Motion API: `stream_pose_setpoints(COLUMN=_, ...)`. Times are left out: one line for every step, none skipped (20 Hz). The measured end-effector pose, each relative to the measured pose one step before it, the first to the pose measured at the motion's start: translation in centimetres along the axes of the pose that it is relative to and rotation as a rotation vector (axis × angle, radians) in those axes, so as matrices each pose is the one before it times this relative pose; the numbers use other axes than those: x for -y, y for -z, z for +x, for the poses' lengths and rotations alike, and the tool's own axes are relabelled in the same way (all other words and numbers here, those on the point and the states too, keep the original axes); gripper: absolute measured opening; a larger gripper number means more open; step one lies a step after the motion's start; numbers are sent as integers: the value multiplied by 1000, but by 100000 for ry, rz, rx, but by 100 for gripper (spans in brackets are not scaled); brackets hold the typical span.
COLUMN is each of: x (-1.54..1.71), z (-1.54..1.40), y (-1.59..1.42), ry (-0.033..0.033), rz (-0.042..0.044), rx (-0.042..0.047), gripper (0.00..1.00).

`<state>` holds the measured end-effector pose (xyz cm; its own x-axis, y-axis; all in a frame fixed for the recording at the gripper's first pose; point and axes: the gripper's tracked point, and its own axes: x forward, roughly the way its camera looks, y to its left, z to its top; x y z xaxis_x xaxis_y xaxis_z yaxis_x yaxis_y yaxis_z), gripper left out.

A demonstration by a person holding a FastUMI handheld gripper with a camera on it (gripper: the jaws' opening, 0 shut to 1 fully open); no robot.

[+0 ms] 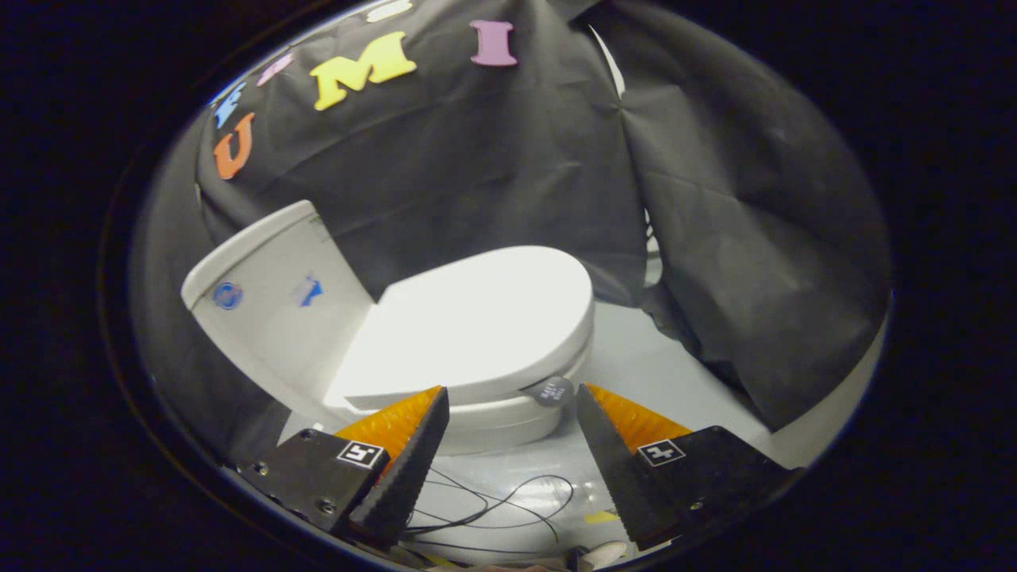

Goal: Open the toilet lid.

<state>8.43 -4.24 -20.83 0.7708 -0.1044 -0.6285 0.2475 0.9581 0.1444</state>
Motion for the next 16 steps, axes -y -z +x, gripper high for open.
stream_pose_setpoints(x=355, z=1267, y=707, ry=819, rz=2761, rx=-3135, gripper=100)
stream_pose_setpoints(x=183, z=906, y=734, ry=-427, rz=3527, rx=-3593, gripper=100)
stream_pose_setpoints(x=143, z=652, y=385, ry=-805, rz=4314, rx=-3049, gripper=100)
stream_pose_setpoints(x=87, z=806, y=178, ry=-1436, rz=4598, rx=-2043, gripper=100)
stream_pose_setpoints(x=189, z=784, y=437, ry=-1419, rz=4737, rx=-3160, gripper=100)
stream_pose_setpoints(x=390, z=748, y=413, ry=-1427, rz=5385, rx=-4969, gripper=99)
stream_pose_setpoints(x=330, z=570, y=139, ry=-1141, rz=6167, rx=-3310, gripper=99)
stream_pose_setpoints(x=273, z=442, y=-253, ry=-1689, rz=5972, rx=-1473, gripper=99)
stream_pose_setpoints(x=256, z=265, y=-543, ry=-2249, rz=5704, rx=220, gripper=99)
stream_pose_setpoints(x=-23, z=60, y=-515, ry=-2715, rz=5386, rx=701, gripper=98)
stream_pose_setpoints(x=81, z=448, y=-600, ry=-1890, rz=4881, rx=897, gripper=96)
stream_pose_setpoints(x=218, z=533, y=-359, ry=-998, rz=3907, rx=592, gripper=89)
stream_pose_setpoints(x=362, z=786, y=240, ry=-309, rz=2808, rx=-1050, gripper=86)
stream_pose_setpoints(x=365, z=472, y=-35, ry=-72, rz=2287, rx=-1226, gripper=81)
stream_pose_setpoints(x=50, z=391, y=-79, ry=-1082, rz=1812, rx=-649, gripper=79)
stream_pose_setpoints(x=50, z=370, y=-211, ry=-956, rz=1395, rx=304, gripper=76)
